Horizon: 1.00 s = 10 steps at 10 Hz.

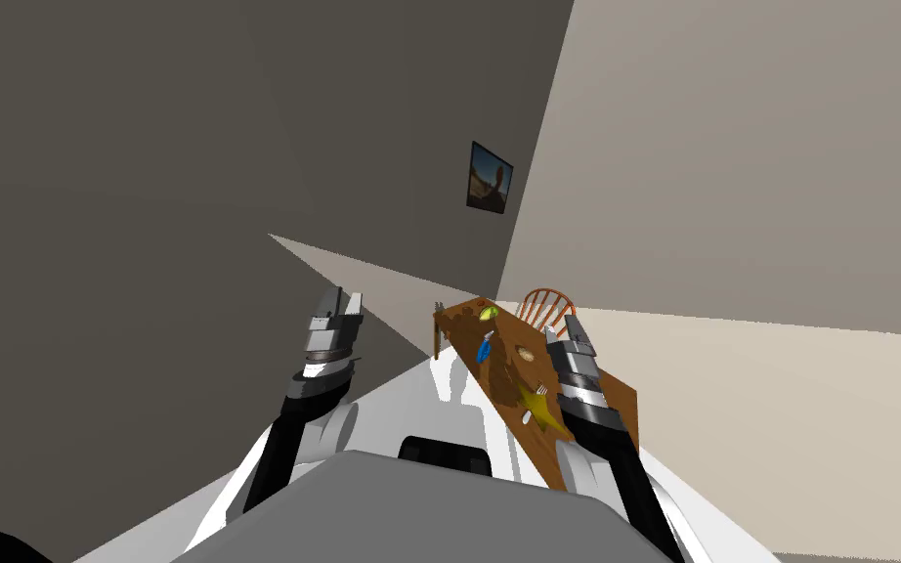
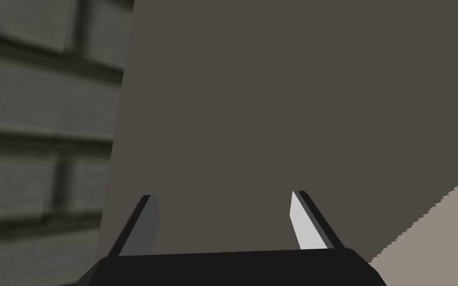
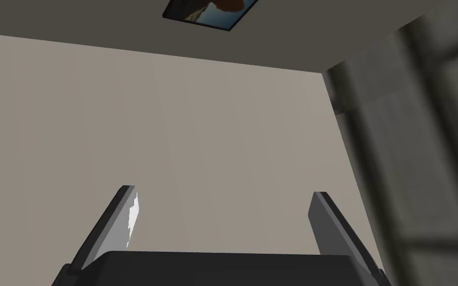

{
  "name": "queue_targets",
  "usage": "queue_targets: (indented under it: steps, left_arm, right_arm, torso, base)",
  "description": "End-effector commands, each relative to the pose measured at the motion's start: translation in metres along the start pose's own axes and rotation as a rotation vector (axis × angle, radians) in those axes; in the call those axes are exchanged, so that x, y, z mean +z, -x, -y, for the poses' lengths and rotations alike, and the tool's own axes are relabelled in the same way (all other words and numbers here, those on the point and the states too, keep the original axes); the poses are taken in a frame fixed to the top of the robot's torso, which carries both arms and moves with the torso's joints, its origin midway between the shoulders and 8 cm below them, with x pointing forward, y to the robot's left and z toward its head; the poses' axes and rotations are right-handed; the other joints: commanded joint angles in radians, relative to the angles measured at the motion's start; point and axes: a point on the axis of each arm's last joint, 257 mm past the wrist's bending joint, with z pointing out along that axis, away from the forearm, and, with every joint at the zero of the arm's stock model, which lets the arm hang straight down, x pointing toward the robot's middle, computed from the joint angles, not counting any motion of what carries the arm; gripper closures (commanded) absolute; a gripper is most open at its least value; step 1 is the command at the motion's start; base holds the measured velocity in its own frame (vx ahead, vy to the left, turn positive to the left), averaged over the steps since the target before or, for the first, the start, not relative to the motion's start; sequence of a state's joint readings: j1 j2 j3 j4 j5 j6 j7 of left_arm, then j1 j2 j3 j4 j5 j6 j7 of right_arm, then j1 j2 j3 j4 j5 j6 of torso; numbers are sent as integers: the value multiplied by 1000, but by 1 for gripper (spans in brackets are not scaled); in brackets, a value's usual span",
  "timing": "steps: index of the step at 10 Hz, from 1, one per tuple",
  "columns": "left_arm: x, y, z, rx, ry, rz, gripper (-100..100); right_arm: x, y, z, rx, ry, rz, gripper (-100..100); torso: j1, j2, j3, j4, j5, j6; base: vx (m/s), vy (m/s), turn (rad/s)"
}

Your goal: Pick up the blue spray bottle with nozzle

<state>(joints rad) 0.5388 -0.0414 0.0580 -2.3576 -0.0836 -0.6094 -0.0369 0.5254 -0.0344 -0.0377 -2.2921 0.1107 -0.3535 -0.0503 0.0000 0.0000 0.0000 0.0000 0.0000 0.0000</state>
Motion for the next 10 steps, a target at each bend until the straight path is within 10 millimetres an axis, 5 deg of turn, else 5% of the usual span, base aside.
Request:
queue_targets:
  steps: [1,10]
  left_arm:
    - [0,0,0,0,0,0,0]
    - [0,0,0,0,0,0,0]
  right_arm:
    - [1,-7,6,-29,-9,-39,-100]
    - [-4,-36,81,-203,-151,-190,-100]
  torso:
    - [0,0,0,0,0,0]
    - [8,-1,0,0,2,0]
  base:
    - [-6,48,-147]
    - [-1,125,-172]
